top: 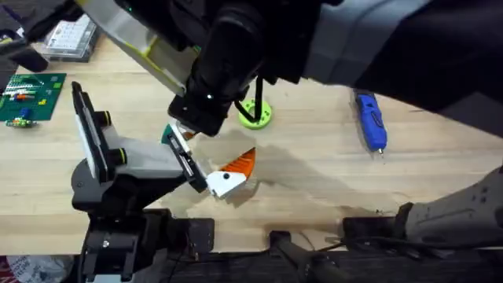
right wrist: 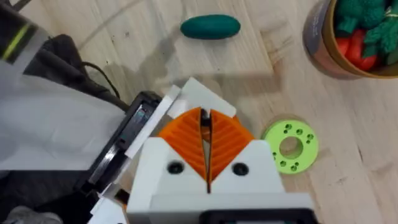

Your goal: Pick up the gripper from the table and insert it into the empty holder that is missing its gripper. Then pick up a screw, insert it into the mounting hole, and use the screwdriver to tighten it. Finally, clean up the table by picking up the vegetable and placing it into the bucket.

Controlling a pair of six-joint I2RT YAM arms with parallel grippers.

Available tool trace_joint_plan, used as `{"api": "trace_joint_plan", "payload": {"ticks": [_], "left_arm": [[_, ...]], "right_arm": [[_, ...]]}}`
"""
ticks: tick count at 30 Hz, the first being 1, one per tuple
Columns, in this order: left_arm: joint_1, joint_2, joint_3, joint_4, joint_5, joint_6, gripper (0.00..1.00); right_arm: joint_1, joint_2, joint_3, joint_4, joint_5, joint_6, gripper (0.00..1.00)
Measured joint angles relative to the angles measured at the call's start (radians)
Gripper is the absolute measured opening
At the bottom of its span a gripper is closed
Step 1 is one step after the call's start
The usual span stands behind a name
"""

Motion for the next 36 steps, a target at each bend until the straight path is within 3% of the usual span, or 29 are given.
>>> {"api": "trace_joint_plan", "payload": {"ticks": [19, 23, 27, 32, 36], "left_arm": [[0.002, 0.001, 0.000, 0.000, -0.008, -0.013, 0.990], [0.002, 0.001, 0.000, 0.000, -0.008, -0.013, 0.990], [0.002, 0.001, 0.000, 0.000, -0.007, -0.013, 0.990], [0.002, 0.001, 0.000, 0.000, -0.008, -0.015, 0.990], [0.003, 0.001, 0.000, 0.000, -0.008, -0.016, 0.990]], "right_arm": [[0.001, 0.024, 0.012, 0.016, 0.000, 0.000, 0.008], [0.001, 0.025, 0.012, 0.016, 0.001, -0.002, 0.213], [0.000, 0.028, 0.013, 0.021, 0.008, -0.006, 0.538], [-0.015, 0.028, 0.017, 0.020, 0.036, -0.001, 0.876], [-0.021, 0.028, 0.019, 0.020, 0.045, -0.003, 0.976]]}}
